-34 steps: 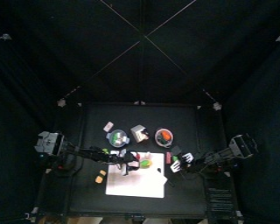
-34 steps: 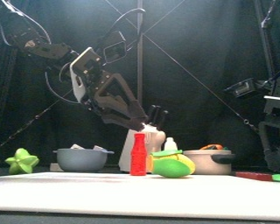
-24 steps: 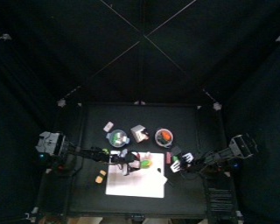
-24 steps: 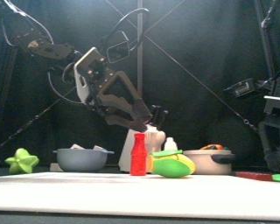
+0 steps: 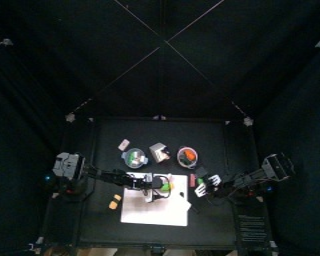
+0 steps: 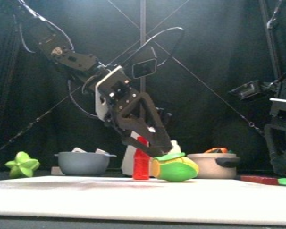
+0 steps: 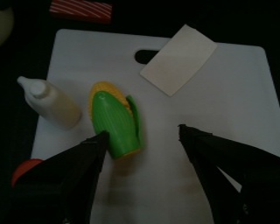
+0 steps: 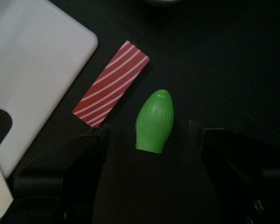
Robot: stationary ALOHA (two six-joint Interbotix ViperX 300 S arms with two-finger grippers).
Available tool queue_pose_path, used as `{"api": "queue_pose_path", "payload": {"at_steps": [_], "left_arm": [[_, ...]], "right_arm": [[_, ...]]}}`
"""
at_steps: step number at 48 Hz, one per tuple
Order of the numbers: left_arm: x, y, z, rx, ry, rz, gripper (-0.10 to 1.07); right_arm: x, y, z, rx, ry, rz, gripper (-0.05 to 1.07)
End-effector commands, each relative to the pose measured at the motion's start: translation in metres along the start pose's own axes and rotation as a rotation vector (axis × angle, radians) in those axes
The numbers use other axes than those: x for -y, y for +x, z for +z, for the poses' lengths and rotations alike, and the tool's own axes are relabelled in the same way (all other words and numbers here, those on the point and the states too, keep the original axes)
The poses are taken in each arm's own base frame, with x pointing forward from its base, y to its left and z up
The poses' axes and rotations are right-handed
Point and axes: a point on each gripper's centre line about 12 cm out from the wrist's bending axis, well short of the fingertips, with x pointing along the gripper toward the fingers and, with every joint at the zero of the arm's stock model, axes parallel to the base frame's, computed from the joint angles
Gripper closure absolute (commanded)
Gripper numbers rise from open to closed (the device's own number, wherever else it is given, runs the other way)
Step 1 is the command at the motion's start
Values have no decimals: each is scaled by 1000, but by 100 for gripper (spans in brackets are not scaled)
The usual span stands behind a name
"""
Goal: Remove corn husk
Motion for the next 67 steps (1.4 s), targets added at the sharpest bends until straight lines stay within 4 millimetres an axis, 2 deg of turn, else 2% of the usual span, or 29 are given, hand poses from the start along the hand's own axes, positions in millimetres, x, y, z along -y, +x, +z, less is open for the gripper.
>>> {"api": "queue_pose_path", "payload": {"at_steps": [1,14,21,33,45,59,67], "left_arm": [[-3,0,13,34,1,3,-1],[-15,6,19,44,-13,25,0],[-14,11,23,44,-17,23,0],[-16,21,18,-2,-23,27,0],[-16,18,24,6,-31,25,0],[-19,17,24,9,-159,39,0],[-23,17,35,38,-228,48,0]], "right_arm": [[-2,-3,3,7,7,14,2],[-2,-3,3,7,7,13,2],[-2,-1,2,5,3,6,2],[-3,1,1,0,-2,0,2],[-4,1,1,1,-3,1,2],[-4,1,1,1,-3,1,2],[-4,1,1,1,-3,2,2]]}}
